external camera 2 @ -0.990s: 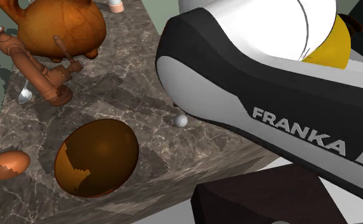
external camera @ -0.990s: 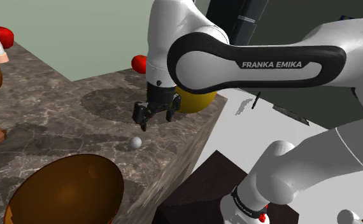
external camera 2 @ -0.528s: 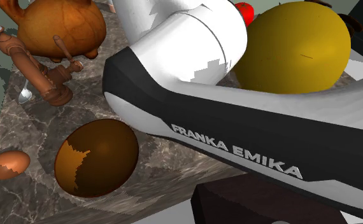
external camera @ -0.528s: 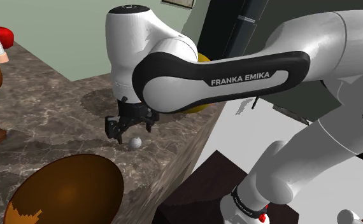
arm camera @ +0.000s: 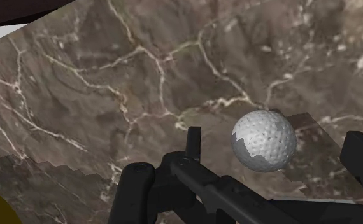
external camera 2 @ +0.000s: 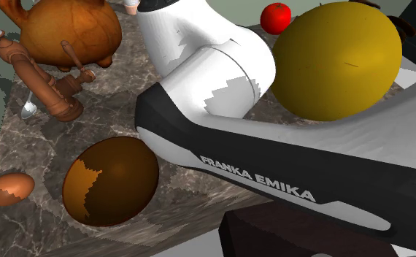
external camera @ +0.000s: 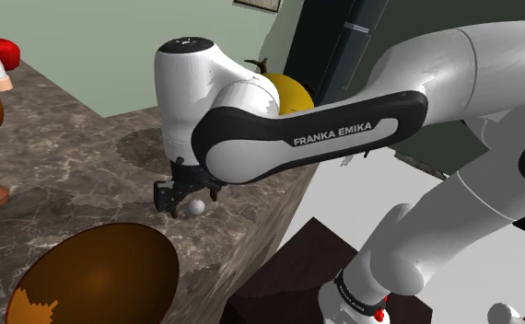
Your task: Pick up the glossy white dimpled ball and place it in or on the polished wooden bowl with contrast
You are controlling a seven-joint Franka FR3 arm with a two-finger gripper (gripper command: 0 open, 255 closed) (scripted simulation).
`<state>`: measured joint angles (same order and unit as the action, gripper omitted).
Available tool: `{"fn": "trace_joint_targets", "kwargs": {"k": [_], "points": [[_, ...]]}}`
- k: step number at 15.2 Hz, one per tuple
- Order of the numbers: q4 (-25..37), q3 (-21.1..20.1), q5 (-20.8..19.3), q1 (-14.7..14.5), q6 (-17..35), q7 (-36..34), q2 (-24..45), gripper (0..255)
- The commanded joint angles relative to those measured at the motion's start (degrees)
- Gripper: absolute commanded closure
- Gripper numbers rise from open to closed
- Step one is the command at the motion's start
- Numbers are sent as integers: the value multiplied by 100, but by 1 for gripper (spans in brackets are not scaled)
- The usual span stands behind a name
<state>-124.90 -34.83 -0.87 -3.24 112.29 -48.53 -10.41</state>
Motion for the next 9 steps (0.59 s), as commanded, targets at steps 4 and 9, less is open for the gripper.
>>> {"fn": "trace_joint_targets", "kwargs": {"k": [4, 9], "points": [[-18, 1, -2, 1, 21, 1, 1, 0], [-18, 1, -2, 1, 21, 1, 1, 255]]}}
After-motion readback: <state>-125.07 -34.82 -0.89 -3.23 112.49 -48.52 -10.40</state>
